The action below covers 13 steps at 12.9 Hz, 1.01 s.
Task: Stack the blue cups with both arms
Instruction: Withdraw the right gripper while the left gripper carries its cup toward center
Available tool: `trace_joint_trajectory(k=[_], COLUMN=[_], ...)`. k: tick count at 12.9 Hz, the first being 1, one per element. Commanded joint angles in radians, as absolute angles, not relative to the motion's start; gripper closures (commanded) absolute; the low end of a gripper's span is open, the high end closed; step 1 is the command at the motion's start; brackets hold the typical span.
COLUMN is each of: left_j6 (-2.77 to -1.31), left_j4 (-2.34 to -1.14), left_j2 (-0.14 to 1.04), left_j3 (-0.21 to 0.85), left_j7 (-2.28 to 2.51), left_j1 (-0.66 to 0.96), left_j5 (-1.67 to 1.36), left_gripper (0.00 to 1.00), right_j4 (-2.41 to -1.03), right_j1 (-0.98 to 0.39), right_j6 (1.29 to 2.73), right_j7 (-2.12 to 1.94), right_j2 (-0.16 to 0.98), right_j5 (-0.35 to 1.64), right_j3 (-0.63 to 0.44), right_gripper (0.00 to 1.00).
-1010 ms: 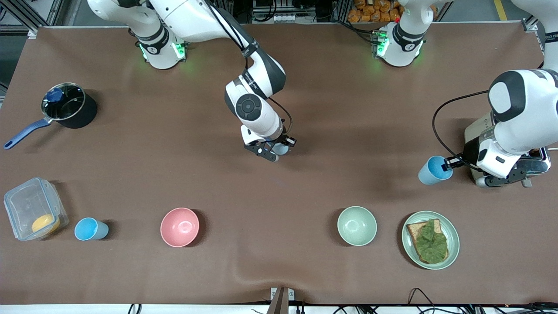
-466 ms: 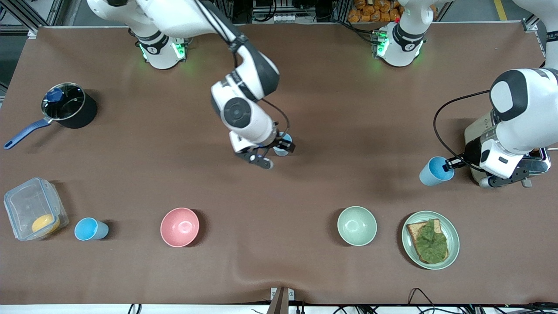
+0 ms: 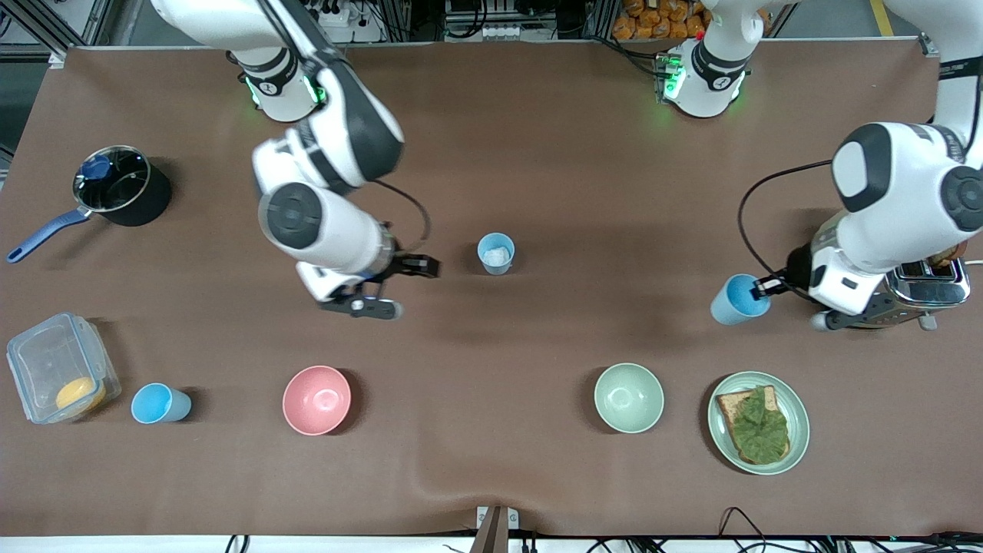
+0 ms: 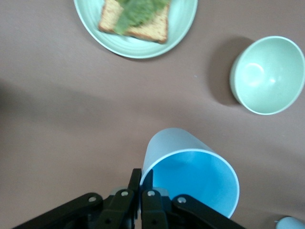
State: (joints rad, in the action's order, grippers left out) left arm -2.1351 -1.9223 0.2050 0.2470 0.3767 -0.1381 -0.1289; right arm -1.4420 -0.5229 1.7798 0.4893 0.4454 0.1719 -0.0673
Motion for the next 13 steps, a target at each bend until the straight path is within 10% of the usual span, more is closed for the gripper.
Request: trace_joint_trajectory(k=[1,13], left_j6=[-2.121,-2.120], left_j4=[-1.904,-1.841], left_j2=[0.210,0.258], left_j3=[0.288,0.316], left_j7=[0.448,0.734], left_j1=[-0.132,0.066], left_j5=[-0.152,-0.135], left_gripper=[1.00,1.00], right_j4=[-1.463,-1.463], right_j1=[-0.465,-0.101], right_j6=[1.717,1.531], right_j7=[0.346,-0.041], right_j2=[0.362,0.140], right_j5=[0.069,0.061], right_j3=[-0.049,-0.031], right_gripper=[0.00,0.00])
